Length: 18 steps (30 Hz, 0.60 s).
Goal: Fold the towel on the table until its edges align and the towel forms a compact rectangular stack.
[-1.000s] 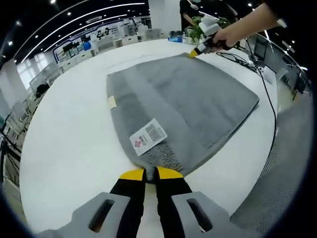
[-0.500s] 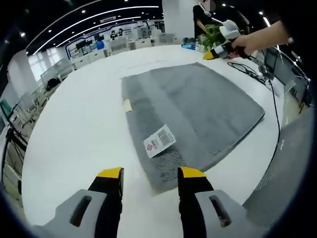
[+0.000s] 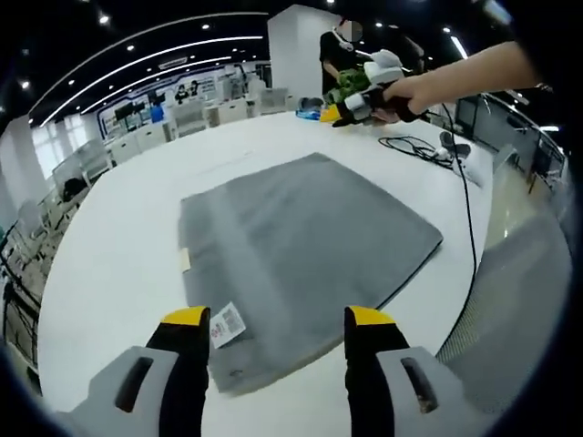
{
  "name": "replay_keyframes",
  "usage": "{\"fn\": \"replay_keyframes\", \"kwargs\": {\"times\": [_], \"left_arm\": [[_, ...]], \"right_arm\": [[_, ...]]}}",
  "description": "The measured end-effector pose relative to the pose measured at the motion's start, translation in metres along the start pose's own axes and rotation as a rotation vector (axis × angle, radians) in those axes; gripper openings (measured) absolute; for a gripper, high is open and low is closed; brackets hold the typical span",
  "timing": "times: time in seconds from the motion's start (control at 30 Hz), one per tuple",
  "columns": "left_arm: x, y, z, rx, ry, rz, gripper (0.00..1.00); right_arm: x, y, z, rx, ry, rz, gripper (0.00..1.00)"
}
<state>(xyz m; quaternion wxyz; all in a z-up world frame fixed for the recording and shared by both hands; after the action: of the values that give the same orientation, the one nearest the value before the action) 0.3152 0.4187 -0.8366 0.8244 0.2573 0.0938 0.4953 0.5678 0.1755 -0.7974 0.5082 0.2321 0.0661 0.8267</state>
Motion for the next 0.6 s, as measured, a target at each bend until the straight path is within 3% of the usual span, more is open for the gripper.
{"fn": "replay_keyframes", "kwargs": {"times": [0.17, 0.33, 0.6], "left_arm": [[-0.031, -0.010, 0.016, -0.025, -0.029, -0.076, 0.63], [-0.059, -0.022, 0.020, -0.014, -0.087, -0.150, 0.63], [-0.094, -0.037, 0.042, -0.037, -0.141, -0.218, 0.63]], "right_arm": [[0.003, 0.009, 0.002, 0.011, 0.057, 0.025, 0.43], [0.001, 0.018, 0.018, -0.026, 0.066, 0.049, 0.44], [-0.009, 0.025, 0.021, -0.030, 0.094, 0.052, 0.44]]}}
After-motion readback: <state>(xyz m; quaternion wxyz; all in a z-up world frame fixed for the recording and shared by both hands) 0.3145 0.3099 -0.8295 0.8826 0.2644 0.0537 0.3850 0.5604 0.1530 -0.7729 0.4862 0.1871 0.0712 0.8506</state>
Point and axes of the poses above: the point that each gripper's makers call its tool centre point, and the gripper's own axes: y roughly backward along the fingers, x roughly to its left, z roughly out of its top, the point moved 1 cm from there along y, roughly backward along the fingers, and after that the axes turned 9 degrees about -x, right-handed, at the moved point
